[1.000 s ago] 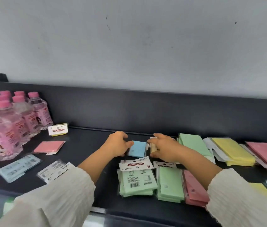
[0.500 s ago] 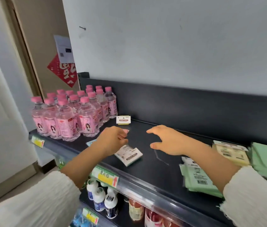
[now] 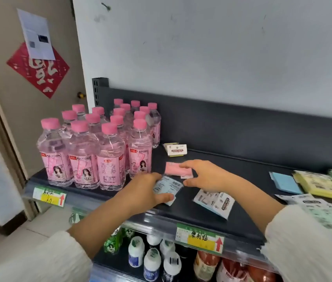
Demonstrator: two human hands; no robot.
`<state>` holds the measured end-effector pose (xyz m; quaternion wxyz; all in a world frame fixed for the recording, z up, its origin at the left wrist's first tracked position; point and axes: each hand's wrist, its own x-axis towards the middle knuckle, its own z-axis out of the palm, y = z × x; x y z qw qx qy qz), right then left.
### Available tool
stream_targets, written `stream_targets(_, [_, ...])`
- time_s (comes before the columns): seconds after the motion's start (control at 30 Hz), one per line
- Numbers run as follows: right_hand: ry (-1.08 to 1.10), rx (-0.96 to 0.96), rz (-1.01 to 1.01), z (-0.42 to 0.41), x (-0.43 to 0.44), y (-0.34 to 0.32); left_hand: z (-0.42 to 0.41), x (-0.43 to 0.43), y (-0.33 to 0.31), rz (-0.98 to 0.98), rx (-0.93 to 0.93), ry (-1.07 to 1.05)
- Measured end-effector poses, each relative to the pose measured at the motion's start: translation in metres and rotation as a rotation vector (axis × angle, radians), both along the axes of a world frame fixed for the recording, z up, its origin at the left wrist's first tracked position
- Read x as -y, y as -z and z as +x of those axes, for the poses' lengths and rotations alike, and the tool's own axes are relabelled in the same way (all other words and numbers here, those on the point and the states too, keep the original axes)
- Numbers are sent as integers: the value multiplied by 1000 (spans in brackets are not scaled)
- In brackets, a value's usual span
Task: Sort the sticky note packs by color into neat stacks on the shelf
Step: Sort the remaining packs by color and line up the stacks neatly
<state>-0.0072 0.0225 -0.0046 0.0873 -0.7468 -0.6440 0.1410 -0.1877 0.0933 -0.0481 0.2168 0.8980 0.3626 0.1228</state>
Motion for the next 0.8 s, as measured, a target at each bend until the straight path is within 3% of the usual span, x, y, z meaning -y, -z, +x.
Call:
stream_targets(0.13, [101,-76,74,-9,-1,7,3,-4,6,78,-90,76])
stream_targets(0.3, [2,-58,-20,-15,3,12,11,-6,1,178,-77,119])
stream_targets(0.4, [-46,-101,27,-15,4,16,16,-4,-9,72,62,134])
stream_targets(0.53, [46,-191,259,-4,7,10,28,-1,-26,158,261,112])
stream_targets(0.67, [170,-655,327,14,23,-5,45,1,-42,-172,626,206])
stream_targets(0.8, [236,-944,347,22,38,-8,65,10,-33,-795,885,196])
